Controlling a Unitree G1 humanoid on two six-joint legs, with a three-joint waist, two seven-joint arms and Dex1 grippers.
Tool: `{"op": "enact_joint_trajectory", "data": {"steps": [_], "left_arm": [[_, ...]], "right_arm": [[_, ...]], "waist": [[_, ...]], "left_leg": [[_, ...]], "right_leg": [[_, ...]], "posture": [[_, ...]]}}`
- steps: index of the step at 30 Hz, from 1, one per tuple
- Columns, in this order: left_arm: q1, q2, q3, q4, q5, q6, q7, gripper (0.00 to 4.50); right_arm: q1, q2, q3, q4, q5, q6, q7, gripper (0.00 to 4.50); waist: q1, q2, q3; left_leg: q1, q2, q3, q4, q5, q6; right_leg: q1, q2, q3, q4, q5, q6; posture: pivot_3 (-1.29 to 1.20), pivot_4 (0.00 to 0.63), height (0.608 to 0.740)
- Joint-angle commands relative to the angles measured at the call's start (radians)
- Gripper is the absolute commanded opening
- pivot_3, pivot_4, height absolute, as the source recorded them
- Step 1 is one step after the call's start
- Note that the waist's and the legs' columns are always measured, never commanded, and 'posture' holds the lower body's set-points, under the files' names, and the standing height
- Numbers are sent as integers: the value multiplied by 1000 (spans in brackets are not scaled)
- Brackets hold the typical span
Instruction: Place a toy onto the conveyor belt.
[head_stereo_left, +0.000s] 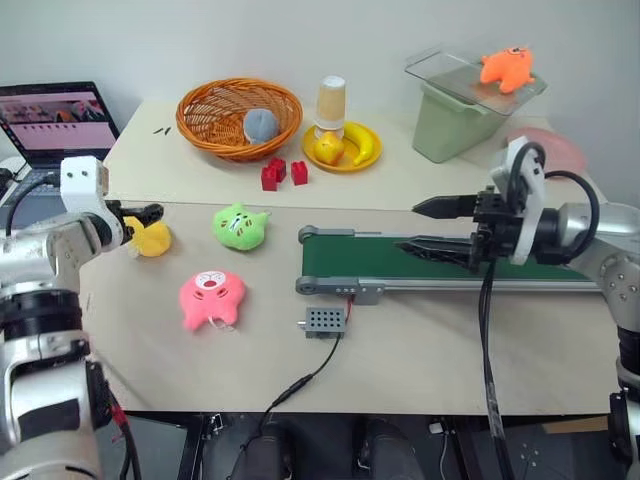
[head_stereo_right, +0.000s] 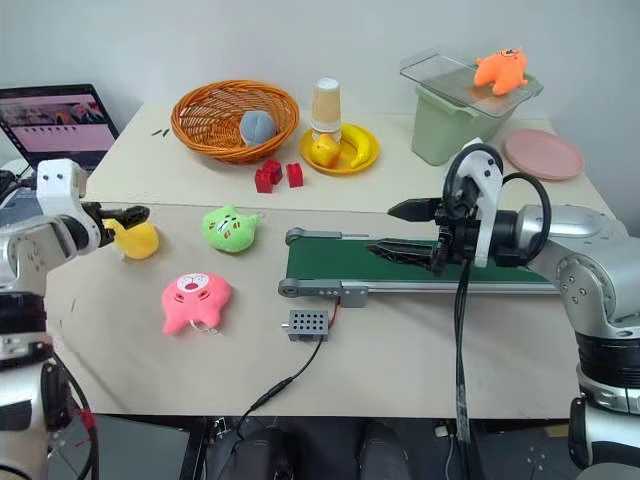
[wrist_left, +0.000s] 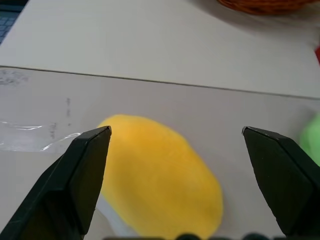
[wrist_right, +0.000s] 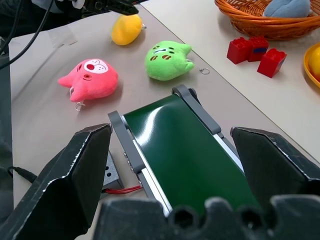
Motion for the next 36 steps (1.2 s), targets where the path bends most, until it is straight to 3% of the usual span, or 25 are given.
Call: {"op": "enact_joint_trajectory", "data": {"steps": [1,7,17,20,24,25,28,32,36], "left_arm": [[-94,4,47,96,33,-5,114,4492],[-197,-25,92,347,55,-76,256,4492],[-278,-70,99,610,56,-213,258,4492],[-298,-73,117,644,43,-240,261,3786],[-307,-73,137,670,23,-258,257,2424],[-310,-74,141,672,19,-261,257,1883],[-324,-74,161,672,3,-264,261,1137],[-356,-76,191,638,-35,-268,247,1137],[-409,-107,194,510,-97,-275,104,1137]], "right_arm": [[7,-2,-39,-43,13,2,-21,4500],[32,0,-61,-72,27,10,-62,4500],[48,-4,-89,-100,43,18,-109,4500],[52,-10,-93,-106,43,20,-118,4500],[56,-13,-99,-114,47,24,-126,4500],[56,-14,-101,-115,48,24,-128,4500],[58,-16,-101,-118,51,26,-133,4500],[55,-17,-101,-120,54,30,-137,4500],[58,-20,-106,-120,57,35,-141,4500]], "waist": [[0,0,0],[-2,0,0],[-2,-1,0],[-4,-1,0],[-8,-1,0],[-8,-1,0],[-8,-1,0],[-8,-2,1],[-1,-3,2]], "left_leg": [[0,0,0,0,0,0],[0,0,0,0,0,0],[0,-1,1,0,0,0],[0,-1,1,0,0,0],[0,-1,1,0,0,0],[0,0,1,0,0,0],[0,-1,1,0,0,0],[0,0,1,0,0,0],[-1,-1,1,0,0,0]], "right_leg": [[0,0,0,0,0,0],[0,0,0,0,0,0],[0,0,0,0,0,0],[0,0,0,0,0,0],[0,0,0,0,0,0],[0,0,0,0,0,0],[0,0,0,0,0,1],[0,0,0,0,0,1],[0,-1,-1,0,0,1]], "posture": [[0,150,734],[0,150,734],[0,150,734],[0,150,734],[0,150,734],[0,150,734],[0,150,734],[0,150,734],[0,150,734]]}}
